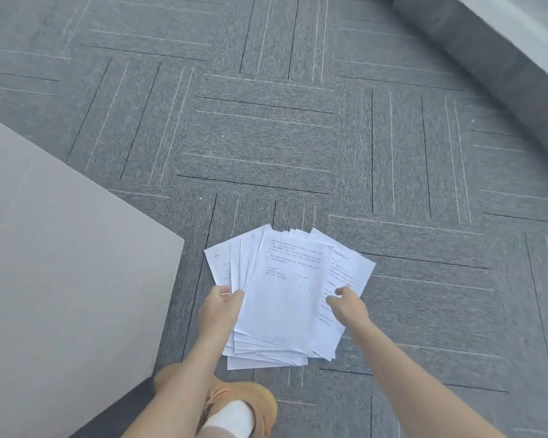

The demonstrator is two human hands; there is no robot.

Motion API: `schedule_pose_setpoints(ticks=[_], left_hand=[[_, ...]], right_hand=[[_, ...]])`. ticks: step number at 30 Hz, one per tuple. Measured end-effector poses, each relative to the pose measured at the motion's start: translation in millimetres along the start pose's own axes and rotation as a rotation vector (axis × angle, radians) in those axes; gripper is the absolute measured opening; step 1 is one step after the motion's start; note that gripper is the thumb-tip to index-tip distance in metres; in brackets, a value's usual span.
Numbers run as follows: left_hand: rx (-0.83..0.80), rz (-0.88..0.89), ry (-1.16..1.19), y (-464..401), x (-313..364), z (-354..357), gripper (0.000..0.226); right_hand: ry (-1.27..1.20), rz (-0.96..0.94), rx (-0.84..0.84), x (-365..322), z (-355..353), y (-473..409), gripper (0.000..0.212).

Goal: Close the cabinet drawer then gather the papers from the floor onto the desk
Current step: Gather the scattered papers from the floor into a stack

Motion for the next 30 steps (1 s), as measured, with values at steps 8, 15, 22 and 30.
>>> schedule_pose_setpoints(ticks=[8, 15, 22, 30], left_hand=[[-0.088, -0.091, 0.037, -56.2, -52.9, 41.9, 0.047], [-0.154, -0.138, 0.005, -79.8, -87.9, 63.6, 0.072], [-0.121, -0.106, 0.036, -101.7, -94.7, 63.1, 0.083], [-0.093, -0.118, 0.016, -124.3, -100.7, 57.0, 0.074]], right_hand=[[-0.088, 0.126, -0.002, 35.7, 40.1, -54.2, 0.062], [-0.109, 0.190, 0.081, 58.5, 60.1, -78.7, 0.086], [-0.239, 0.214, 0.262, 62.3, 68.6, -104.2, 0.100], [-0.222, 0.314, 0.489, 66.2, 33.9, -115.7, 0.038]])
Point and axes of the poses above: each hand's wrist, its own y-axis away from the middle knuckle, its own z-axis out of the palm, x = y × z, the point moved 8 cm from there along -y, towards the middle knuckle, and after that the axes turned 4 degrees about z, right-handed, at the moved point
